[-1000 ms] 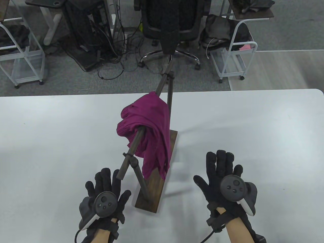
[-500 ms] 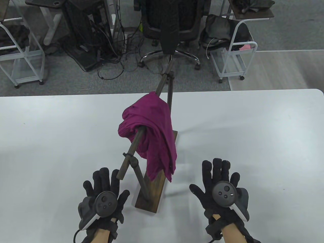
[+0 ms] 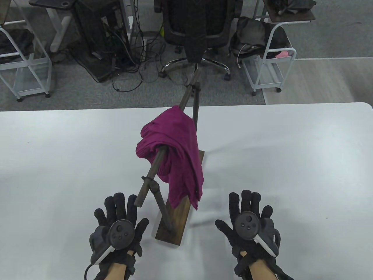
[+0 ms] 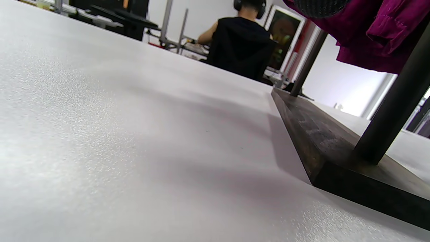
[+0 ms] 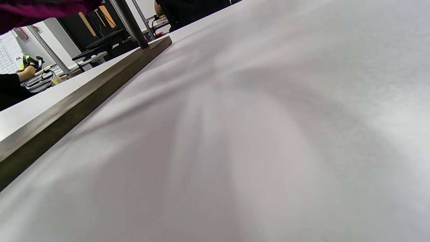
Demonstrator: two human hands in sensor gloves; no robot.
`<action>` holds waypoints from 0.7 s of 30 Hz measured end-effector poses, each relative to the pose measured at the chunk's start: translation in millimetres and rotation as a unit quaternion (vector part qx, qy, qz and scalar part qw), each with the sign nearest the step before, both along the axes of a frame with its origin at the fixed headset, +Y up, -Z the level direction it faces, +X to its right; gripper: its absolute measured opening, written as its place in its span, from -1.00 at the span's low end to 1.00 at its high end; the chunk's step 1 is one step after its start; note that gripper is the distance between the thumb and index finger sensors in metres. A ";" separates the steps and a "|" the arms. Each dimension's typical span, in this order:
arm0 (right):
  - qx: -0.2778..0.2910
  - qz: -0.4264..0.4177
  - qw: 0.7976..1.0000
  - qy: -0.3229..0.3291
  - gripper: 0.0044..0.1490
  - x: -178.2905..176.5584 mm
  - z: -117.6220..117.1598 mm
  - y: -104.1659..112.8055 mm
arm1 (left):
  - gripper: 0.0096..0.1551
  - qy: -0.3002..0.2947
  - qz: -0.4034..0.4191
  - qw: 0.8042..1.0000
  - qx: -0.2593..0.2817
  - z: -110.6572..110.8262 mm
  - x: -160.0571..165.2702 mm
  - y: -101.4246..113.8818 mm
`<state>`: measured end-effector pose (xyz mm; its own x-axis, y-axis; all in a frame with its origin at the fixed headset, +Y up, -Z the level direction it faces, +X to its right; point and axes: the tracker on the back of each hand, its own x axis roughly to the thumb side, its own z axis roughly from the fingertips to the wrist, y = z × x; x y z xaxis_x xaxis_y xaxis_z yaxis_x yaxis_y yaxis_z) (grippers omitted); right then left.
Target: Hang shorts on desktop hanging rack
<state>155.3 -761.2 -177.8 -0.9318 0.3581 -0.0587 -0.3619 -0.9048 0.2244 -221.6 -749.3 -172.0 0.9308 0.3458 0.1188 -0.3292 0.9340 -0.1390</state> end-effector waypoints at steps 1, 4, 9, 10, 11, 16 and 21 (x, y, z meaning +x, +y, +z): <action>-0.001 0.002 1.000 0.000 0.12 -0.2 0.3 -0.3 | -0.04 0.001 0.000 1.000 0.000 -0.1 -0.5 -0.1; -0.007 0.011 1.000 -0.007 0.12 -0.2 0.5 -2.0 | -0.04 0.004 -0.001 1.000 -0.005 -0.8 -1.1 -1.4; -0.019 0.021 0.999 -0.019 0.13 0.7 -0.3 -5.5 | -0.04 -0.004 -0.016 1.000 0.002 -0.8 2.3 0.8; -0.021 0.022 0.999 -0.022 0.12 0.9 -0.5 -6.1 | -0.04 -0.005 -0.015 1.000 0.004 -0.6 2.5 1.3; -0.021 0.024 0.999 -0.024 0.12 0.9 -0.5 -6.3 | -0.04 -0.005 -0.015 1.000 0.005 -0.5 2.6 1.7; -0.024 0.034 0.999 -0.028 0.12 0.6 0.9 -5.9 | -0.05 -0.004 -0.015 1.000 0.003 -0.2 2.3 1.7; -0.033 0.046 0.998 -0.032 0.12 0.0 1.5 -7.5 | -0.04 -0.004 -0.013 1.000 0.005 0.1 1.5 1.8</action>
<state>155.3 -768.7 -176.3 -0.9541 0.2647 -0.1402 -0.2937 -0.9186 0.2643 -220.1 -747.4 -171.9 0.9382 0.3210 0.1292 -0.3044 0.9432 -0.1327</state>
